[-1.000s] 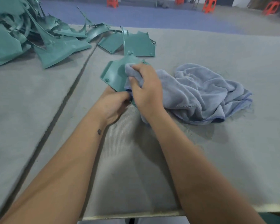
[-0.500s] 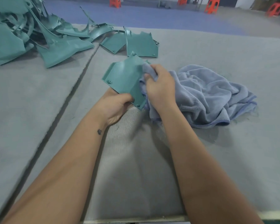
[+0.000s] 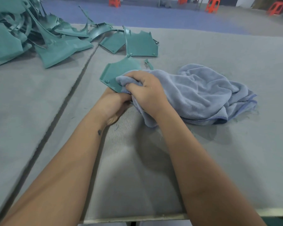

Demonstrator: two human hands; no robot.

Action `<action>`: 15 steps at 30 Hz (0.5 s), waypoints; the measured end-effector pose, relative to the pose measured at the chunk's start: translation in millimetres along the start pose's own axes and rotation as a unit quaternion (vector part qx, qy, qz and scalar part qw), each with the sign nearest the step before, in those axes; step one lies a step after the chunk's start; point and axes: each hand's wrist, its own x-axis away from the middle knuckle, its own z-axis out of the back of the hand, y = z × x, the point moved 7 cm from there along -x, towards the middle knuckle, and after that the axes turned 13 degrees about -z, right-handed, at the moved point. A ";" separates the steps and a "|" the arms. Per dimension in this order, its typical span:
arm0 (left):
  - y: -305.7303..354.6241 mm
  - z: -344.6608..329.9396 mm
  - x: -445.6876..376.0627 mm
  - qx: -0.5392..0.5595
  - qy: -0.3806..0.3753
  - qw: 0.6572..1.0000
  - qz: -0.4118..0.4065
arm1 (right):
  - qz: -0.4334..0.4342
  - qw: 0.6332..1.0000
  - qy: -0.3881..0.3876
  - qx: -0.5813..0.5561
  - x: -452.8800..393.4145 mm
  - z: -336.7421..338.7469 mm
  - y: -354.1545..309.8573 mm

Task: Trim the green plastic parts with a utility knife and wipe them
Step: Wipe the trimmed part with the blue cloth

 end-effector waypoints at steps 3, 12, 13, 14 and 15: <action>0.7 -0.5 1.2 -0.005 0.017 1.000 0.013 | -0.031 0.995 0.087 0.038 -3.5 18.8 13.6; 7.3 -4.6 7.8 -0.089 -0.017 0.996 -0.020 | 0.059 0.988 0.120 0.072 -1.6 -2.8 -17.1; 6.1 -2.4 8.1 -0.112 -0.015 0.993 -0.021 | 0.067 0.990 0.093 0.079 -0.1 -9.8 -19.3; 5.4 -2.1 8.8 -0.138 -0.013 0.990 -0.026 | 0.068 0.992 0.065 0.081 1.1 -14.0 -19.5; 5.9 -3.4 10.5 -0.159 -0.010 0.987 -0.031 | 0.066 0.994 0.037 0.079 1.8 -16.7 -18.0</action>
